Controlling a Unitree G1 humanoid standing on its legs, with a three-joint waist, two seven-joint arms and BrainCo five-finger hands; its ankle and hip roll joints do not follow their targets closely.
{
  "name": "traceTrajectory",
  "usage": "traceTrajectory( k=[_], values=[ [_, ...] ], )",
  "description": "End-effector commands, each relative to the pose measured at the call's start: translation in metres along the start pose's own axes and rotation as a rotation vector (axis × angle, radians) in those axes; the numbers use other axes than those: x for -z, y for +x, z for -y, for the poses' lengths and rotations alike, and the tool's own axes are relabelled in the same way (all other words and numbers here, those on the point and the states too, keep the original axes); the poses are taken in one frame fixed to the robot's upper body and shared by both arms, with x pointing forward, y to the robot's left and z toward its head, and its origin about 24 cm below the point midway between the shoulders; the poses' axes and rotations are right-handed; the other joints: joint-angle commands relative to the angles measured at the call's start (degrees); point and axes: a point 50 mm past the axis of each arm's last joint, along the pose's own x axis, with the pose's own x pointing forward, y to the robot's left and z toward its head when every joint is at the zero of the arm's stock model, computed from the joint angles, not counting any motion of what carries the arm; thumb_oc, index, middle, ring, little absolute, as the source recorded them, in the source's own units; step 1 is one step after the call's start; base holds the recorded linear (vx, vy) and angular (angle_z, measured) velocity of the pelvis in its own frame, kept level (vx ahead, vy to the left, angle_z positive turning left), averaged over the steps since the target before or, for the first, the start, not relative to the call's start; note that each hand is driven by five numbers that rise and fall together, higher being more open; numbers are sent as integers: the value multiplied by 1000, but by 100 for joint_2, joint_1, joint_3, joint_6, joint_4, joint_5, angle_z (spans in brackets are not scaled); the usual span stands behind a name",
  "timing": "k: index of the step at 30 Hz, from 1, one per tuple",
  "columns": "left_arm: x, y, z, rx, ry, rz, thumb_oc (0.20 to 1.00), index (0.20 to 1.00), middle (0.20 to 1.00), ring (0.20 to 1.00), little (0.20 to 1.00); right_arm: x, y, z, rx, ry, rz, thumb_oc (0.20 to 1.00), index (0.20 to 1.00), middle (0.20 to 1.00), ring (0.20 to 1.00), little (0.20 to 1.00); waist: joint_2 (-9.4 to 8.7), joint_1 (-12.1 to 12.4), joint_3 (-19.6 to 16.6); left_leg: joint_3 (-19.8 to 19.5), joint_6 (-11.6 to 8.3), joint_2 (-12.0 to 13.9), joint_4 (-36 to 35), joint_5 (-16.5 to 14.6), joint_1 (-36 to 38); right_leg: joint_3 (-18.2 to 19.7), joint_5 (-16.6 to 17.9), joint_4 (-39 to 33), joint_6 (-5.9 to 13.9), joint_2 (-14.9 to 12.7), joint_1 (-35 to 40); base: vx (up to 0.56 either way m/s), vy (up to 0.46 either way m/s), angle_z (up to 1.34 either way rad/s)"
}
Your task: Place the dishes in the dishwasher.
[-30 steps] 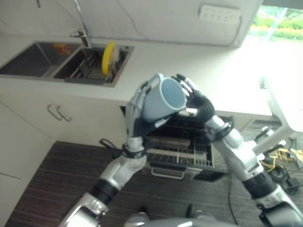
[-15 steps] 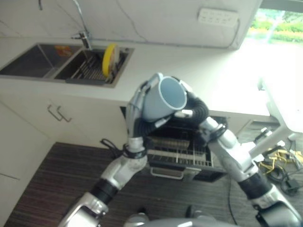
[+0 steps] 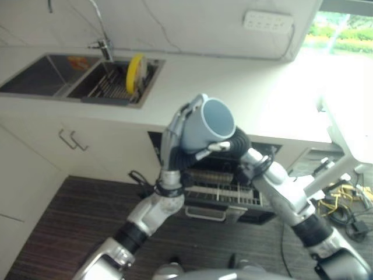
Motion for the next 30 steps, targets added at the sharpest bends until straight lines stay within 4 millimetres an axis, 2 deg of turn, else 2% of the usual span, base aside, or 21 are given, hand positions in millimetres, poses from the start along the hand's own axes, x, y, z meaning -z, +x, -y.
traceTrajectory(
  k=[1, 17, 27, 28, 29, 30],
  values=[
    [-15, 21, 10, 17, -89, 97, 200, 200, 200, 200, 200, -29, 26, -13, -69, 16, 161, 1000, 1000, 1000, 1000, 1000, -172, 88, -90, -212, 198, -35, 627, -907, -176, 362, -705, 493, 149, -23, -69, 0, 0, 0],
    [-10, 6, 18, 90, -85, 31, 200, 200, 200, 200, 200, -48, 31, -10, 24, -38, 251, 1000, 1000, 1000, 1000, 1000, -122, 92, -55, -171, 223, -60, 596, -923, -142, 377, -680, 473, 163, -56, -71, 0, 0, 0],
    [-10, 3, 21, 107, -83, 37, 200, 200, 200, 200, 200, -51, 34, -18, -47, -32, 261, 1000, 1000, 1000, 1000, 1000, -106, 105, -49, -156, 223, -66, 559, -909, -129, 365, -664, 434, 167, -64, -60, 0, 0, 0],
    [-10, 3, 21, 108, -84, 38, 200, 200, 200, 200, 200, -51, 34, -18, -53, -30, 264, 856, 856, 856, 856, 856, -105, 109, -51, -158, 222, -65, 557, -908, -129, 362, -665, 432, 169, -65, -58, 0, 0, 0],
    [-11, 3, 21, 111, -86, 41, 200, 200, 200, 200, 200, -53, 36, -20, -69, -29, 271, 423, 423, 423, 423, 423, -104, 122, -58, -164, 220, -66, 554, -908, -131, 356, -668, 432, 169, -67, -57, 0, 0, 0],
    [-11, 3, 21, 113, -86, 42, 200, 200, 200, 200, 200, -55, 37, -21, -78, -25, 278, 225, 225, 225, 225, 225, -104, 126, -59, -166, 218, -66, 552, -905, -133, 353, -668, 432, 167, -68, -57, 0, 0, 0]
  ],
)
